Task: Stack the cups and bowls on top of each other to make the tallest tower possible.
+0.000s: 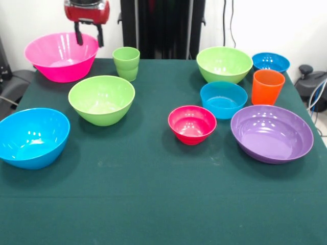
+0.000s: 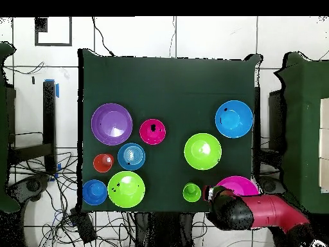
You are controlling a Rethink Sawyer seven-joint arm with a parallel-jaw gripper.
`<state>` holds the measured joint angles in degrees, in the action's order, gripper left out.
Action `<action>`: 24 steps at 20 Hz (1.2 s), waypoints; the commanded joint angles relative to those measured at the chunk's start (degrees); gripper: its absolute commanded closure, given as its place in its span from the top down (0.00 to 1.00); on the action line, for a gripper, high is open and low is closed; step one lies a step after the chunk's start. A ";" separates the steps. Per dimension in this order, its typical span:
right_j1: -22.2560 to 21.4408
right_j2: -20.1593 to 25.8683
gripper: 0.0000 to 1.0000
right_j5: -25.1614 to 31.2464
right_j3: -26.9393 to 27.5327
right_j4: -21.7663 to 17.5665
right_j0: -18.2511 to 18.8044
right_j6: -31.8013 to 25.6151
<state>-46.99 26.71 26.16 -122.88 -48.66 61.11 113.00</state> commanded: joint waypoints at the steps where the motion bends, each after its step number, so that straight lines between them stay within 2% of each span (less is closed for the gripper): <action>1: 7.27 2.06 1.00 0.15 2.36 -2.73 -5.64 -3.14; 6: 8.31 1.83 1.00 -0.16 3.63 -2.75 -5.69 -3.96; 13: 12.05 1.52 1.00 -0.14 7.12 -3.96 -5.35 -5.49; 18: 10.51 1.10 1.00 1.07 6.52 -3.44 -5.34 -5.63; 21: 5.58 1.24 1.00 2.77 3.87 -1.66 -4.56 -6.25; 24: -1.81 0.53 1.00 3.96 0.25 0.42 -4.20 -5.67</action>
<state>-40.93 26.74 26.15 -120.29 -48.64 57.81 113.00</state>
